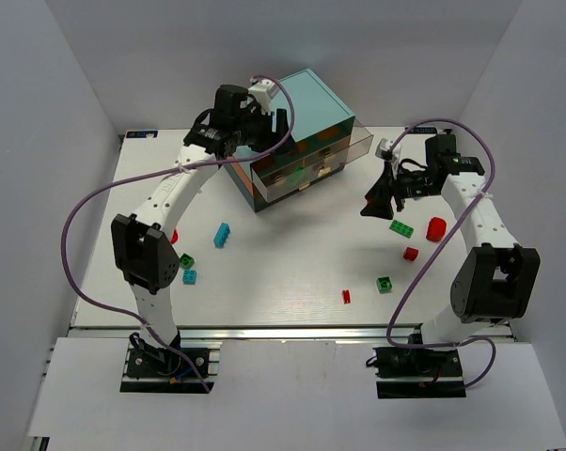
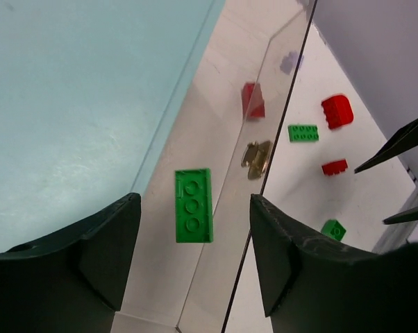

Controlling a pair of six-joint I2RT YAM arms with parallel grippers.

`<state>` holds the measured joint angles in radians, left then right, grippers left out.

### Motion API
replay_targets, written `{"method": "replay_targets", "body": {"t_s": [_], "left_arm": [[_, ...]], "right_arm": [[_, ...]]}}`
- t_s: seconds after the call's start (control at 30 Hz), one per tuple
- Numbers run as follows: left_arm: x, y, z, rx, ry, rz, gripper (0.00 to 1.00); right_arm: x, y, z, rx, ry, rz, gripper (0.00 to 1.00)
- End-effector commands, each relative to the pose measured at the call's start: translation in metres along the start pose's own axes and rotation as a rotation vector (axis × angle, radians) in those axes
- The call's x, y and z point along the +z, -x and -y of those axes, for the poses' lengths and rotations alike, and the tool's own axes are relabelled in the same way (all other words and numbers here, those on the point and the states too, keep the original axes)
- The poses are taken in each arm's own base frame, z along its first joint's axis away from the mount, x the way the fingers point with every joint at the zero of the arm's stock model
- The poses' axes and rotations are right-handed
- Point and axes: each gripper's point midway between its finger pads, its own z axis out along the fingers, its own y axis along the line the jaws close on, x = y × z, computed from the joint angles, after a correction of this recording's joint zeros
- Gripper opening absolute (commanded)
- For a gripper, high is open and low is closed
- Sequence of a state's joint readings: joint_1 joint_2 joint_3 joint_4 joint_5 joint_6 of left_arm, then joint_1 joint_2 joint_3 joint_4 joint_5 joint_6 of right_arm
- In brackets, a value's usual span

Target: Sort the legos into containers by color

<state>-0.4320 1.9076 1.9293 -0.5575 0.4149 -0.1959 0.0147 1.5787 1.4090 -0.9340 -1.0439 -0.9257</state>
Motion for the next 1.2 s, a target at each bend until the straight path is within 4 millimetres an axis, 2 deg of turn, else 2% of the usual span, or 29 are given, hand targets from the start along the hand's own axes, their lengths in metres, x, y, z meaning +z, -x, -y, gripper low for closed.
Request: {"method": "replay_targets", "body": {"t_s": [0.0, 0.03, 0.07, 0.1, 0.13, 0.17, 0.2, 0.23, 0.27, 0.3, 0.33, 0.37, 0.4, 0.43, 0.47, 0.5, 0.53, 0.57, 0.6, 0.63, 0.67, 0.73, 0.8, 0.83, 0.93, 1.17], "left_arm": [[-0.055, 0.071, 0.028, 0.061, 0.025, 0.198, 0.74], [-0.061, 0.077, 0.031, 0.049, 0.029, 0.221, 0.74], [-0.069, 0.081, 0.033, 0.042, 0.036, 0.24, 0.73], [-0.089, 0.091, 0.04, 0.041, 0.051, 0.289, 0.69], [-0.101, 0.099, 0.041, 0.019, 0.051, 0.334, 0.66], [-0.097, 0.078, 0.036, -0.016, 0.058, 0.303, 0.61], [-0.105, 0.075, 0.033, -0.034, 0.087, 0.319, 0.54], [-0.134, 0.082, 0.039, -0.041, 0.102, 0.383, 0.42], [-0.131, 0.059, 0.029, -0.065, 0.133, 0.346, 0.39], [-0.139, 0.051, 0.029, -0.076, 0.145, 0.344, 0.37], [-0.159, 0.046, 0.033, -0.093, 0.17, 0.364, 0.4], [-0.164, 0.036, 0.029, -0.109, 0.194, 0.354, 0.47], [-0.163, 0.013, 0.022, -0.135, 0.22, 0.312, 0.58], [-0.169, -0.001, 0.019, -0.164, 0.244, 0.29, 0.67], [-0.187, -0.005, 0.019, -0.178, 0.281, 0.321, 0.8], [-0.185, -0.029, 0.01, -0.204, 0.314, 0.281, 0.83], [-0.19, -0.043, 0.007, -0.242, 0.339, 0.264, 0.85], [-0.208, -0.046, 0.004, -0.259, 0.385, 0.308, 0.88], [-0.213, -0.056, 0.001, -0.281, 0.41, 0.306, 0.9], [-0.211, -0.082, -0.008, -0.331, 0.447, 0.265, 0.91], [-0.216, -0.09, -0.013, -0.355, 0.481, 0.272, 0.92], [-0.221, -0.117, -0.019, -0.418, 0.52, 0.252, 0.92], [-0.225, -0.127, -0.021, -0.461, 0.537, 0.263, 0.93], [-0.223, -0.141, -0.025, -0.476, 0.555, 0.237, 0.93], [-0.22, -0.162, -0.034, -0.52, 0.601, 0.201, 0.94], [-0.209, -0.21, -0.057, -0.594, 0.748, 0.049, 0.97]], "right_arm": [[-0.021, -0.026, 0.033, 0.027, -0.199, -0.123, 0.66], [-0.029, -0.044, 0.042, 0.059, -0.265, -0.187, 0.65], [-0.032, -0.052, 0.05, 0.071, -0.309, -0.215, 0.65], [-0.037, -0.062, 0.057, 0.08, -0.357, -0.253, 0.65], [-0.048, -0.078, 0.067, 0.091, -0.428, -0.322, 0.65], [-0.05, -0.093, 0.073, 0.083, -0.45, -0.362, 0.66], [-0.053, -0.102, 0.077, 0.071, -0.47, -0.398, 0.66], [-0.061, -0.114, 0.085, 0.064, -0.508, -0.446, 0.69], [-0.061, -0.128, 0.088, 0.072, -0.501, -0.481, 0.7], [-0.064, -0.136, 0.093, 0.039, -0.496, -0.511, 0.71], [-0.064, -0.141, 0.096, 0.03, -0.494, -0.533, 0.73], [-0.062, -0.152, 0.101, 0.04, -0.472, -0.557, 0.74], [-0.062, -0.151, 0.108, 0.027, -0.474, -0.569, 0.74], [-0.063, -0.155, 0.114, 0.024, -0.474, -0.586, 0.75], [-0.059, -0.166, 0.12, 0.049, -0.456, -0.606, 0.76], [-0.06, -0.162, 0.13, 0.041, -0.467, -0.61, 0.76], [-0.062, -0.164, 0.136, 0.045, -0.475, -0.626, 0.76], [-0.058, -0.175, 0.141, 0.063, -0.461, -0.644, 0.77], [-0.058, -0.177, 0.145, 0.064, -0.459, -0.655, 0.77], [-0.061, -0.176, 0.152, 0.056, -0.468, -0.668, 0.77], [-0.059, -0.185, 0.154, 0.071, -0.456, -0.685, 0.77], [-0.06, -0.189, 0.158, 0.073, -0.449, -0.704, 0.76], [-0.057, -0.198, 0.158, 0.087, -0.435, -0.716, 0.76], [-0.057, -0.2, 0.159, 0.087, -0.431, -0.719, 0.75], [-0.054, -0.208, 0.156, 0.099, -0.407, -0.727, 0.71], [-0.045, -0.227, 0.131, 0.137, -0.322, -0.742, 0.62]]}}
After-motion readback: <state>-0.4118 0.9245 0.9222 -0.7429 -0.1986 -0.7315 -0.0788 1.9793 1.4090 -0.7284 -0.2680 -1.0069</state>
